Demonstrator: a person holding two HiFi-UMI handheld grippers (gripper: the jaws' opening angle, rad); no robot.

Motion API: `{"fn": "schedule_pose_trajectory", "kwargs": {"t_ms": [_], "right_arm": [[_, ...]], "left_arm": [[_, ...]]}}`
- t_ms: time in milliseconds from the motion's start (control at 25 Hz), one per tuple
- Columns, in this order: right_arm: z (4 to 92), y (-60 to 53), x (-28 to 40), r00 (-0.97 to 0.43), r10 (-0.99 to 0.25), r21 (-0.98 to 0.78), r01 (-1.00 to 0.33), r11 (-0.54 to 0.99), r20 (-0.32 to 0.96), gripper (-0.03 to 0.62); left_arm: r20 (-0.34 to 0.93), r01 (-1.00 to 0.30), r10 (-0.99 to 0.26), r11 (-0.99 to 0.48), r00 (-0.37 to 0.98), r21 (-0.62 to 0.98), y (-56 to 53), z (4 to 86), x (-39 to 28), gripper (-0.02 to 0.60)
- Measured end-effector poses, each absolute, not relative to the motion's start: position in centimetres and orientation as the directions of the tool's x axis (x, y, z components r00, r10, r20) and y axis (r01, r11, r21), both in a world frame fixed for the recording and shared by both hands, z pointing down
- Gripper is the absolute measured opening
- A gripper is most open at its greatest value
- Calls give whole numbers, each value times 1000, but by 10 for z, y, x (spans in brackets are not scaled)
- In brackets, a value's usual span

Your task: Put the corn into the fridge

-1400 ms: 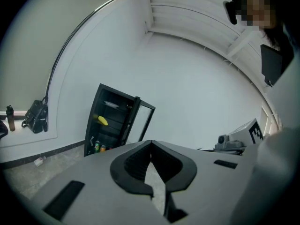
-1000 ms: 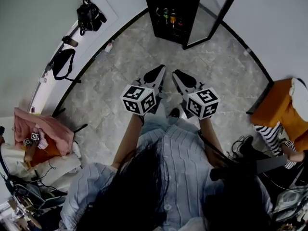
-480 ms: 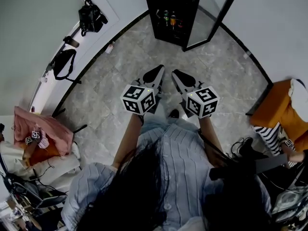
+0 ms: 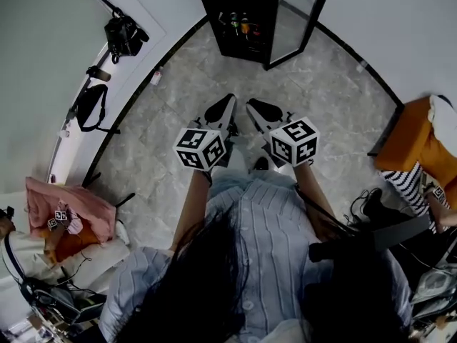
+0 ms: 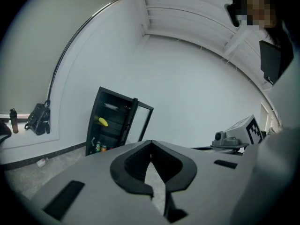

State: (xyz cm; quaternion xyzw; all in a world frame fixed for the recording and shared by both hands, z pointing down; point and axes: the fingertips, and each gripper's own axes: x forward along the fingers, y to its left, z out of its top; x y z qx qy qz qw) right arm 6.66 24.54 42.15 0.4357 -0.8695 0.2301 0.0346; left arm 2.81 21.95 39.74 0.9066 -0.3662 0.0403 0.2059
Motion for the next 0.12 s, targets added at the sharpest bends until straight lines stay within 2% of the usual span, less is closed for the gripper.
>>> {"fn": "schedule_pose_trajectory", "kwargs": {"t_ms": [120], "right_arm": [[421,236,59,-636,-725,-364,-762,536,264,47]], "left_arm": [[216,-698,-670,-630,710,340,211,395,20,8]]}}
